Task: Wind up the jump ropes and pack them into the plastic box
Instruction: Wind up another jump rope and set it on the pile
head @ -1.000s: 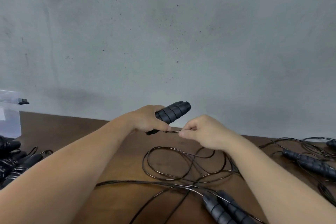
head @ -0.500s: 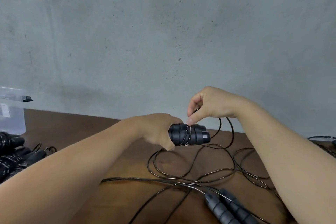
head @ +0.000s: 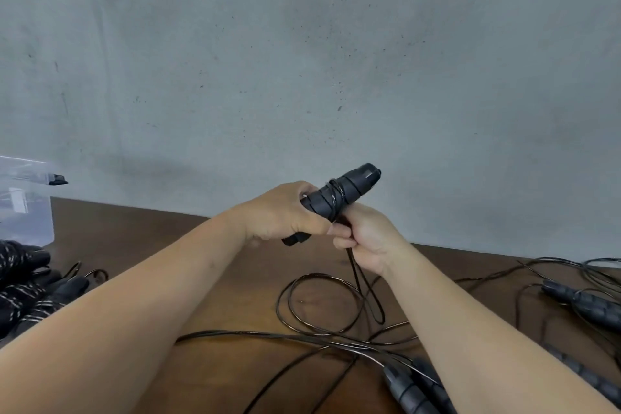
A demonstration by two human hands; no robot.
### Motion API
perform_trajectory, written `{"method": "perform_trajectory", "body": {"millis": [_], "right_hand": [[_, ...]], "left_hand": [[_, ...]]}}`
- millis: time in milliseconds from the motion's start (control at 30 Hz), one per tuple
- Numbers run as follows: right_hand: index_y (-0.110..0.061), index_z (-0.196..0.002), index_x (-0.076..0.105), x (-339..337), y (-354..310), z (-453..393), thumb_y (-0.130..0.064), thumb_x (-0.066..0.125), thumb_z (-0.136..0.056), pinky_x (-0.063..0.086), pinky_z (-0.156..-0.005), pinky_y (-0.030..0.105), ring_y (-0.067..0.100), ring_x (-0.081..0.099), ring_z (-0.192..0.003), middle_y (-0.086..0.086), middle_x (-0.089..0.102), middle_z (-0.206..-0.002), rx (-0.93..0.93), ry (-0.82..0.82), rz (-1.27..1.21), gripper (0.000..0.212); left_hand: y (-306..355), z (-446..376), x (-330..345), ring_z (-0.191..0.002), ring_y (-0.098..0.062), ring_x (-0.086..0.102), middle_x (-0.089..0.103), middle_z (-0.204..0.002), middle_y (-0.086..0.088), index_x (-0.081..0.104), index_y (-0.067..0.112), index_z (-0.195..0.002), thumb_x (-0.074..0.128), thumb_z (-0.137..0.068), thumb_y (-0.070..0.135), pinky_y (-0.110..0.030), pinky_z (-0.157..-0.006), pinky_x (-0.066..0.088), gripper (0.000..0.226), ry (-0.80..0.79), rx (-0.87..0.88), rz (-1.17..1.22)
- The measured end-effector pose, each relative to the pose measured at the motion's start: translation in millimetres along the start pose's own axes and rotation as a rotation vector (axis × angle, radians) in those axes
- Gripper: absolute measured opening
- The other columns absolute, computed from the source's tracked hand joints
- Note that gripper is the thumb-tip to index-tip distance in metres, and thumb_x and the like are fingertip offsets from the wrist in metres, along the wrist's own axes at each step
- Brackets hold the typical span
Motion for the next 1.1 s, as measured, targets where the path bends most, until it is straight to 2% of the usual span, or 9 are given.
{"method": "perform_trajectory", "body": {"millis": [67,200,367,533,633,767,867,1000,1100], "right_hand": [[-0.009,-0.078,0.057,4,9,4,-0.008,0.038,-0.098,0.016,-0.042,0.021,0.008,0.026,-0.046,0.002,0.047,-0.063,0.045,0.058,0.096,0.028],[-0.010,-0.100,0.065,18,27,15,-0.024,0.041,-0.102,0.025,-0.042,0.021,0.009,0.030,-0.043,-0.001,0.049,-0.063,0.157,0.034,0.436,0.028],[-0.009,-0.100,0.065,18,5,15,-0.020,0.046,-0.098,0.052,-0.076,0.035,0.024,0.062,-0.081,0.011,0.067,-0.092,0.067,-0.012,1.363,0.022],[-0.013,-0.070,0.060,24,-30,24,-0.016,0.058,-0.086,0.043,-0.057,0.029,0.022,0.054,-0.063,0.005,0.059,-0.072,0.040,-0.048,1.674,0.016],[-0.023,-0.075,0.074,17,-56,22,-0.028,0.079,-0.077,0.051,-0.067,0.028,0.015,0.064,-0.075,-0.003,0.071,-0.080,0.027,-0.091,1.570,0.007],[-0.021,-0.073,0.073,-3,-63,9,-0.043,0.089,-0.062,0.043,-0.065,0.022,0.004,0.056,-0.068,-0.014,0.063,-0.065,0.041,-0.121,1.400,0.029],[-0.018,-0.071,0.072,-14,-49,3,-0.041,0.089,-0.062,0.040,-0.058,0.021,0.003,0.052,-0.058,-0.012,0.060,-0.060,0.037,-0.124,1.118,0.030],[-0.015,-0.077,0.067,-19,-28,1,-0.035,0.078,-0.069,0.047,-0.054,0.017,0.006,0.059,-0.057,-0.006,0.067,-0.065,0.023,-0.116,0.721,0.024],[-0.014,-0.082,0.067,-21,-7,0,-0.020,0.069,-0.082,0.045,-0.047,0.017,0.005,0.057,-0.051,-0.004,0.065,-0.067,0.040,-0.050,0.376,0.006]], "left_hand": [[-6,-7,-11,-0.070,-0.011,0.058,0.064,-0.090,0.003,0.052,0.020,-0.114,0.084,-0.061,0.035,-0.023,-0.059,0.047,0.064,0.118,-0.039,-0.109],[-15,-18,-29,-0.071,-0.014,0.057,0.060,-0.089,0.002,0.042,0.020,-0.116,0.075,-0.070,0.023,-0.026,-0.057,0.044,0.056,0.302,-0.076,-0.386],[-23,-23,-6,-0.071,-0.021,0.051,0.046,-0.076,0.004,0.037,0.015,-0.113,0.065,-0.078,0.016,-0.033,-0.059,0.040,0.045,0.219,-0.042,-0.922],[-22,-27,16,-0.074,-0.024,0.051,0.051,-0.085,0.001,0.038,0.016,-0.115,0.061,-0.080,0.014,-0.033,-0.060,0.039,0.041,0.156,0.055,-1.115],[-22,-26,27,-0.077,-0.024,0.057,0.059,-0.090,0.003,0.043,0.022,-0.119,0.063,-0.080,0.023,-0.031,-0.061,0.041,0.044,0.036,0.099,-1.060],[-22,-16,34,-0.073,-0.018,0.054,0.055,-0.079,0.009,0.048,0.030,-0.111,0.069,-0.075,0.023,-0.028,-0.060,0.040,0.042,-0.125,0.092,-0.822],[-23,-6,33,-0.068,-0.005,0.054,0.057,-0.079,0.013,0.051,0.037,-0.097,0.075,-0.071,0.015,-0.019,-0.059,0.040,0.042,-0.206,0.069,-0.482],[-29,4,28,-0.082,-0.006,0.061,0.066,-0.090,0.009,0.061,0.029,-0.109,0.080,-0.074,0.014,-0.017,-0.074,0.046,0.043,-0.202,0.035,-0.231],[-32,8,28,-0.082,0.000,0.062,0.067,-0.093,0.011,0.062,0.033,-0.109,0.078,-0.077,0.015,-0.011,-0.074,0.045,0.040,-0.174,0.055,-0.109]]}}
Point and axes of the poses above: each hand's wrist, its own z-axis away from the middle knuckle, its own x-axis out of the palm, y = z × x, the point moved 7 cm from there along -z, towards the middle knuckle
